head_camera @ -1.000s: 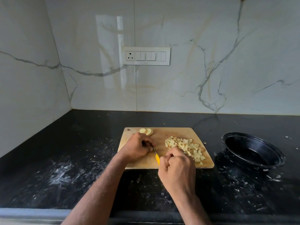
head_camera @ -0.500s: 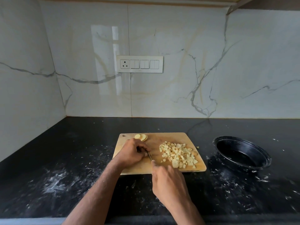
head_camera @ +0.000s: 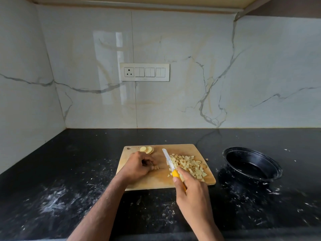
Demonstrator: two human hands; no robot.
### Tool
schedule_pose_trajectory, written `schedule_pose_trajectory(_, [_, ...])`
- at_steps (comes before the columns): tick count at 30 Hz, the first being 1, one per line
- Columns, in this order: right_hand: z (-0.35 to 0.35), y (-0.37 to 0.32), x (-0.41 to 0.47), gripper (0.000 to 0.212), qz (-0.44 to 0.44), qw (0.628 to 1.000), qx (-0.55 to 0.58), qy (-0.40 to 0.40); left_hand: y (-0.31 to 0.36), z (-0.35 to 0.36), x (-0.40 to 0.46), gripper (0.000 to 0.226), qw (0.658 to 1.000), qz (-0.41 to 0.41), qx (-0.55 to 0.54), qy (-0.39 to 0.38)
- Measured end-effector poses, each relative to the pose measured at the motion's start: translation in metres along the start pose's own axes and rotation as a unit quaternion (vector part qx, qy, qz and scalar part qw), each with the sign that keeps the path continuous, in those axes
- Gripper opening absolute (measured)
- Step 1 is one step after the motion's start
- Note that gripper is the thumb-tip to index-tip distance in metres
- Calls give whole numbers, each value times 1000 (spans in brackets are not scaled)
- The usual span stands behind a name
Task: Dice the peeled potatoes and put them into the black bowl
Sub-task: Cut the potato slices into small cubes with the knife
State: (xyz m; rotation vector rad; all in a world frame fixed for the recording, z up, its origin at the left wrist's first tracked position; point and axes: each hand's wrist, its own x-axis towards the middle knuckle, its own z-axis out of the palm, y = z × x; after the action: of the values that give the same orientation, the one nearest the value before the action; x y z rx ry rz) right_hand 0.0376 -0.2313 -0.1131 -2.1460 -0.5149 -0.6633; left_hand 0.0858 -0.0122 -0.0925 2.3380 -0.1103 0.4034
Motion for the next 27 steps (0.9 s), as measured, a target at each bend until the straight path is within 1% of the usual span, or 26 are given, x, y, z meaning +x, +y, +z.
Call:
schedule_pose_trajectory(4, [10, -9, 8, 24, 5, 997, -53, -62, -1, -2, -1, 21, 1000, -5, -12, -3])
schedule_pose_trajectory(6, [16, -13, 11, 17, 2, 995, -79, -69, -1, -1, -1, 21, 999, -23, -20, 21])
schedule_pose_trajectory(8, [18, -17, 11, 14, 0, 992, -105, -66, -2, -1, 0, 27, 997, -44, -29, 50])
schedule_pose_trajectory(10, [17, -19, 10, 19, 2, 991, -116, -66, -3, -1, 0, 32, 997, -48, -28, 59])
schedule_pose_trajectory(13, [17, -14, 8, 34, 2, 992, -103, -73, -5, -2, 1, 33, 997, -44, -29, 55])
schedule_pose_trajectory(15, [18, -14, 8, 39, -2, 992, -101, -81, -6, -2, 1, 33, 997, -40, -28, 57])
schedule_pose_trajectory(18, [18, -15, 8, 37, -22, 991, -96, -96, -6, -2, 1, 32, 997, -44, -31, 62])
schedule_pose_trajectory(22, [15, -18, 3, 43, -32, 986, -94, -133, -2, -2, -1, 31, 996, -53, -47, 58])
schedule_pose_trajectory(27, [16, -19, 1, 34, -45, 980, -117, -154, 3, -3, -3, 29, 994, -64, -68, 59])
